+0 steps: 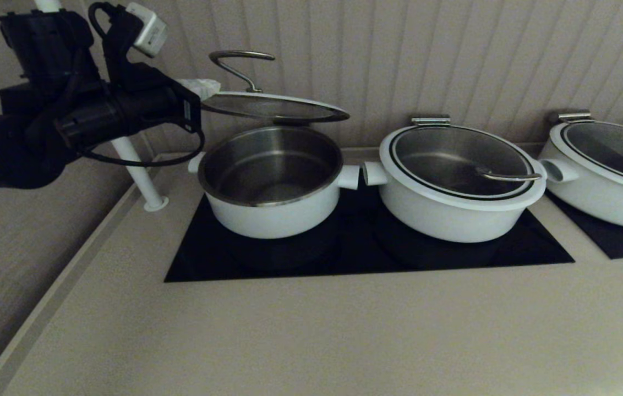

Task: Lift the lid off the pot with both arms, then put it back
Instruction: Close the pot lid

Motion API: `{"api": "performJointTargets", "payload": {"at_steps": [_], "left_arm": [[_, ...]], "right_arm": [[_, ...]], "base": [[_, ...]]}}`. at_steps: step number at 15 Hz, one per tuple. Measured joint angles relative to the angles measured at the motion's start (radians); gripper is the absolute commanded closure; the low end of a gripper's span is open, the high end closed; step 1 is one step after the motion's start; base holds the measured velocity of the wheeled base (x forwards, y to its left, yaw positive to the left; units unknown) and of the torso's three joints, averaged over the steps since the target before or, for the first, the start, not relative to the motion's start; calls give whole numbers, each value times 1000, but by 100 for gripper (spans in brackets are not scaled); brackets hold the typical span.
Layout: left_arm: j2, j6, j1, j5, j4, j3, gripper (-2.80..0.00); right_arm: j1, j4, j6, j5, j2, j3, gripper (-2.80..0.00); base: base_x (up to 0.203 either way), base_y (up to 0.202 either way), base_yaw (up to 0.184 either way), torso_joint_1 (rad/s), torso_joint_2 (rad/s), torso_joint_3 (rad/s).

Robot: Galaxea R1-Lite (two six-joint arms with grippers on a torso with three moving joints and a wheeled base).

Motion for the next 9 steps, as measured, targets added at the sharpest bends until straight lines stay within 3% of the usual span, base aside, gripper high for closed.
{"api": "performJointTargets", "payload": {"at_steps": [5, 9], "left_arm": [[-34, 11, 0, -1, -4, 84, 0], [-49, 10, 0, 0, -118, 170, 0]], "right_arm": [[0, 0, 0, 0, 0, 0, 0], [0, 0, 0, 0, 0, 0, 0]], "base": [[0, 0, 0, 0, 0, 0], [0, 0, 0, 0, 0, 0]]}}
